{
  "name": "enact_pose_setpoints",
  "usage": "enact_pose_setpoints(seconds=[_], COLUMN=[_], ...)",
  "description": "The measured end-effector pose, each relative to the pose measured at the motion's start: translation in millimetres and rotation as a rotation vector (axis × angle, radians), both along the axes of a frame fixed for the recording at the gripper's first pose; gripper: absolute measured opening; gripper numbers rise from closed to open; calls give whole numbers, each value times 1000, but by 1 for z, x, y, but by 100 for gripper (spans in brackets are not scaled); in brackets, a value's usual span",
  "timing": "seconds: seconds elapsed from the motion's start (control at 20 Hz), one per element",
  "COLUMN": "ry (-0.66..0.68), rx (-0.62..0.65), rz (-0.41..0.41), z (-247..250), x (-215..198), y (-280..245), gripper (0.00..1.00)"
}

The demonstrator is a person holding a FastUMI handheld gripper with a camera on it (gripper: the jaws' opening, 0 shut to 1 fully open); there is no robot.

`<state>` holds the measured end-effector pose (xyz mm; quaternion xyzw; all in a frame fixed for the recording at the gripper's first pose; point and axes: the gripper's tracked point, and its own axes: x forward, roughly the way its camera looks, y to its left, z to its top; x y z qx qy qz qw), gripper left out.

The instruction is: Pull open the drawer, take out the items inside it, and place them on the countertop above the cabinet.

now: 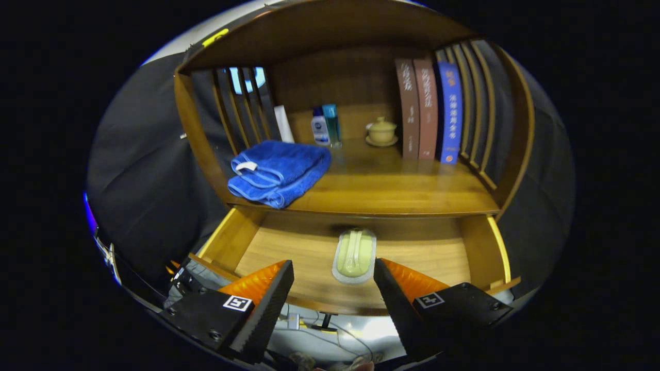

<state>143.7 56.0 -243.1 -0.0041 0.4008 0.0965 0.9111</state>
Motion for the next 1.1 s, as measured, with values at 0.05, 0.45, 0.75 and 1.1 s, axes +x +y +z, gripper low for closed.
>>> enact_pose_setpoints(seconds=[0.05, 0.45, 0.75, 1.1], ry=[40, 225, 268, 303], rx=[-40, -147, -227, -115], rz=[-8, -23, -70, -119], z=[-15, -81, -115, -107], x=[11, 47, 59, 48], y=[-6, 2, -11, -4], gripper=[99, 99, 72, 23])
